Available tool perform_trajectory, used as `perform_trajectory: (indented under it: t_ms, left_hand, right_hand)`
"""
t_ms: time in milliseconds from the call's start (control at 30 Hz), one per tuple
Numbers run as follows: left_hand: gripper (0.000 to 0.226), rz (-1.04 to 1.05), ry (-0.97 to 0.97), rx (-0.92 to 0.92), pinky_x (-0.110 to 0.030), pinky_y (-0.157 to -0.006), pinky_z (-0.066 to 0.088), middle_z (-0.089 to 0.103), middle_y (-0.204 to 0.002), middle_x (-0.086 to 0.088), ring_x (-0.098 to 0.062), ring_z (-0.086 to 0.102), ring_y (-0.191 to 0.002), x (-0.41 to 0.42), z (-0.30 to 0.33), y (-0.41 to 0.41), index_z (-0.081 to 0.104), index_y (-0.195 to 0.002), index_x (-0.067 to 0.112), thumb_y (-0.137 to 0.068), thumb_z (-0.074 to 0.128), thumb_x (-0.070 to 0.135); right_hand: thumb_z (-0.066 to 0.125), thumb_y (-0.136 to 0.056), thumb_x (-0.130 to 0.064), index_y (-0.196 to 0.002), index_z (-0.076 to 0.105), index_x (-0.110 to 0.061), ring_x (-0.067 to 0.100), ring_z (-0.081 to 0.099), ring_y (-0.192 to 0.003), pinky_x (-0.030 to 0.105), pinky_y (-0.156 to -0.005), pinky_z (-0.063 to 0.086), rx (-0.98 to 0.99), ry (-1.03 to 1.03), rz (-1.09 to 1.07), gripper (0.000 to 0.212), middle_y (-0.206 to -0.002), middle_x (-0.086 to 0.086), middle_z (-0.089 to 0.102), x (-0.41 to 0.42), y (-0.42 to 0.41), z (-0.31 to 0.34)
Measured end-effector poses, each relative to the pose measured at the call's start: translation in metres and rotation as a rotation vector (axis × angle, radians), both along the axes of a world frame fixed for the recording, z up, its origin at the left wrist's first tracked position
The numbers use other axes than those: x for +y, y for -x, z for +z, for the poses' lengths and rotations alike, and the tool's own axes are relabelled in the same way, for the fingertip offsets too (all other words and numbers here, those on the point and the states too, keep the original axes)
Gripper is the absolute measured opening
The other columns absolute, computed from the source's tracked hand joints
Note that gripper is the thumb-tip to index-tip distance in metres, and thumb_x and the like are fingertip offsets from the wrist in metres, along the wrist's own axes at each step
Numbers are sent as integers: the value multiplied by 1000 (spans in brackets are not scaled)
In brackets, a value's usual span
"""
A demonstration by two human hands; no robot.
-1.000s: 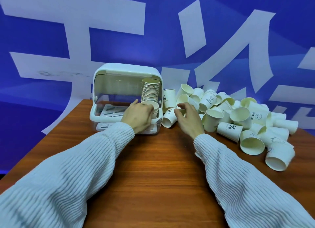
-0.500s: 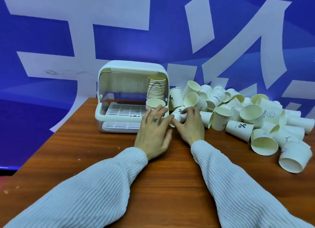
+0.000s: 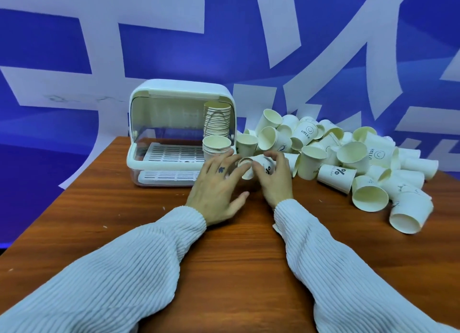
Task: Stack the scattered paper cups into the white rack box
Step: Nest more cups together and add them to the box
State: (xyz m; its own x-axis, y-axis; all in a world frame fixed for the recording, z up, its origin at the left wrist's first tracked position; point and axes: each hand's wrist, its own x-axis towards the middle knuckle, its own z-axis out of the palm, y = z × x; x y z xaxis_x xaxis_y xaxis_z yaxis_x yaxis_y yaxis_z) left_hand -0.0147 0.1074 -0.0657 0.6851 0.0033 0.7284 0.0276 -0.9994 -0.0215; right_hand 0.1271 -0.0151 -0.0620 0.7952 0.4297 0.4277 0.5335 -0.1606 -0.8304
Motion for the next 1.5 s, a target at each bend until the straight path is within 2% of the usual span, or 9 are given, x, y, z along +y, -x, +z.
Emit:
perform_trajectory:
  t_ms: [267,400,533,733,867,1033,1167,1300,1500]
  left_hand:
    - [92,-90,17,4,-49,-95,51,52,-139,-8,-31,55,-119,-6,1,-1,32,-154,22,-74,78,25]
    - [87,-96,78,-92,-42,-94,52,56,-131,-10,-28,56,-117,-9,-1,-3,35,-155,14,-82,79,33]
    - [65,-86,256,-124,-47,-81,59,57,-126,-7,-29,62,-107,-5,-1,-3,51,-131,14,-84,71,54]
    - [64,14,340,-44,-44,-69,55,72,-108,-6,-35,70,-86,-10,-2,2,41,-121,25,-82,50,75]
    - [63,-68,415,-99,-42,-88,54,60,-131,-3,-27,63,-109,-10,1,4,45,-143,22,-92,55,56]
    - [63,-61,658,-321,-6,-97,34,55,-132,3,-5,51,-116,-1,5,3,48,-143,13,-90,64,42]
    - [58,43,855,-439,-9,-89,39,59,-124,10,-3,55,-107,7,9,6,48,-141,20,-92,60,48]
    - [64,105,936,-516,-28,-96,43,58,-134,3,-13,55,-119,19,13,6,43,-148,22,-94,52,57]
    - [68,133,1015,-592,-8,-92,36,54,-138,4,-9,50,-121,28,17,6,37,-152,19,-96,53,53]
  right_hand:
    - [52,-92,-50,-127,60,-23,19,64,-113,53,-97,52,-62,-11,321,45,-119,0,68,-4,26,-11]
    - [37,-98,-59,-114,67,-21,17,64,-107,42,-96,50,-79,-111,109,52,-113,-1,68,-6,26,-6]
    - [57,-96,-38,-114,70,-26,18,62,-99,34,-97,47,109,-74,-296,25,-137,1,51,-16,-2,2]
    - [56,-98,-24,-122,74,-27,24,61,-123,32,-96,46,141,177,-276,30,-134,1,67,-27,-34,-6]
    - [56,-98,-23,-111,76,-30,27,68,-97,34,-82,54,185,118,-357,25,-103,0,73,-24,-32,-4]
    - [55,-94,-18,-103,66,-31,25,62,-97,38,-87,52,165,-46,-484,19,-98,-6,62,-34,-22,4]
    - [59,-87,-21,-105,54,-35,23,64,-95,47,-89,54,144,-220,-465,24,-96,-13,63,-30,-9,9]
    - [64,-93,-15,-111,57,-32,1,57,-70,24,-74,53,17,-468,-244,26,-91,-10,67,-16,9,31]
    - [66,-97,-22,-113,72,-25,16,63,-93,31,-86,51,-356,-300,11,17,-99,-10,72,34,17,69]
